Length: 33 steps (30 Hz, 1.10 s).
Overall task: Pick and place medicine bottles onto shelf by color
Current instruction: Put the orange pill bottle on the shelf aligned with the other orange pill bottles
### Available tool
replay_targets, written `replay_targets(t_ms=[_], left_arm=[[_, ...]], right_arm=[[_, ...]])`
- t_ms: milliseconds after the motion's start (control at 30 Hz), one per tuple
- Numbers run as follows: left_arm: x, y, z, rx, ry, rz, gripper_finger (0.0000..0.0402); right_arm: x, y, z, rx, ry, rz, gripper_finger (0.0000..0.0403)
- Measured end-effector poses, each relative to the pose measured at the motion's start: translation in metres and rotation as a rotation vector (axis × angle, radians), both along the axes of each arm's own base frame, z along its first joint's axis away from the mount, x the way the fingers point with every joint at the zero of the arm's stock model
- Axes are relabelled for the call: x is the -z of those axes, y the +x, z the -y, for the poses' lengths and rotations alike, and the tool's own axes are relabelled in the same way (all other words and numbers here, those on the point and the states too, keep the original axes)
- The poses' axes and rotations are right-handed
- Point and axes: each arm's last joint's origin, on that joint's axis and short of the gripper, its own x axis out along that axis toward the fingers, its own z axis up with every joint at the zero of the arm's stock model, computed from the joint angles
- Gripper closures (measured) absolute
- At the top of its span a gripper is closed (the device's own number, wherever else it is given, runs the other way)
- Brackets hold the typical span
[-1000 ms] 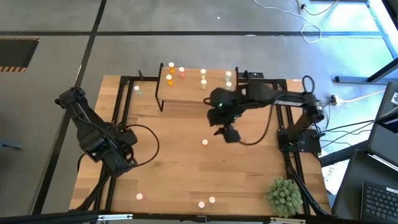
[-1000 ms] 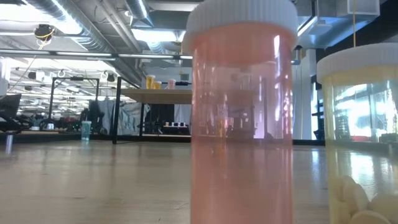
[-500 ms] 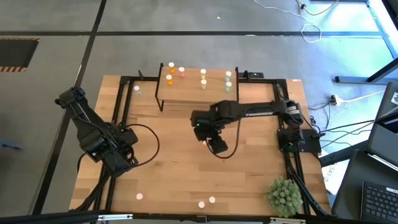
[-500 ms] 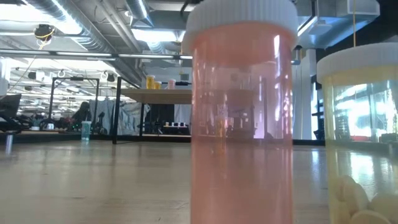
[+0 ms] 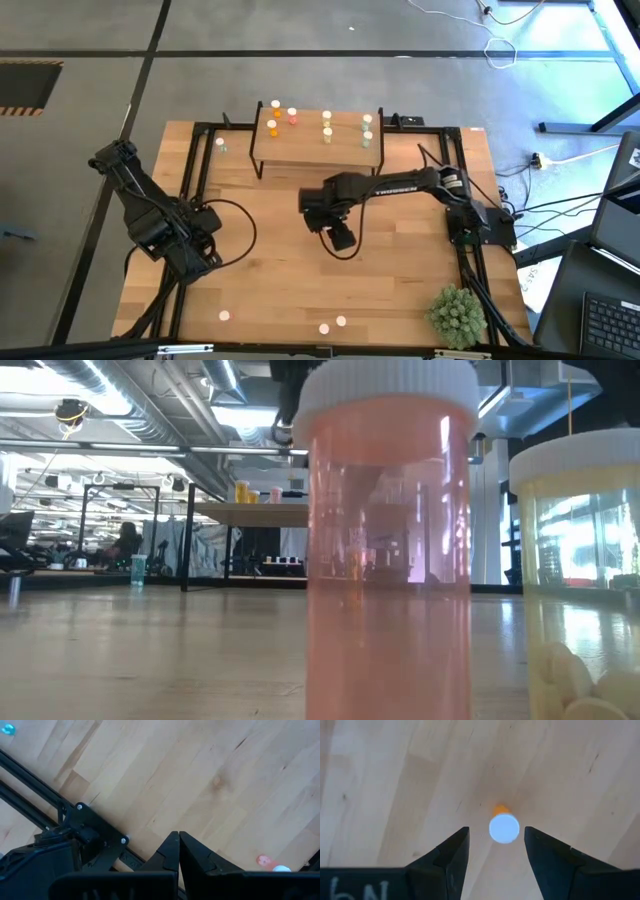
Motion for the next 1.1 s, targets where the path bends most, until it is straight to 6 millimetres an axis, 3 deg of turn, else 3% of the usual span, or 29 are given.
replay_targets(t_ms=[200, 767, 1100], left_arm=[[0.000, 0.000, 0.000, 0.000, 0.000, 0.000, 0.0399], [0.000, 0.000, 0.000, 0.000, 0.000, 0.000, 0.0400], [0.000, 0.000, 0.000, 0.000, 0.000, 0.000, 0.0400]], right_arm=[[0.016, 0.005, 0.000, -0.001, -0.002, -0.035, 0.0210], [0.017, 0.007, 0.001, -0.001, -0.029, -0.019, 0.0210], [0.030, 0.003, 0.002, 0.005, -0.047, -0.073, 0.0210]])
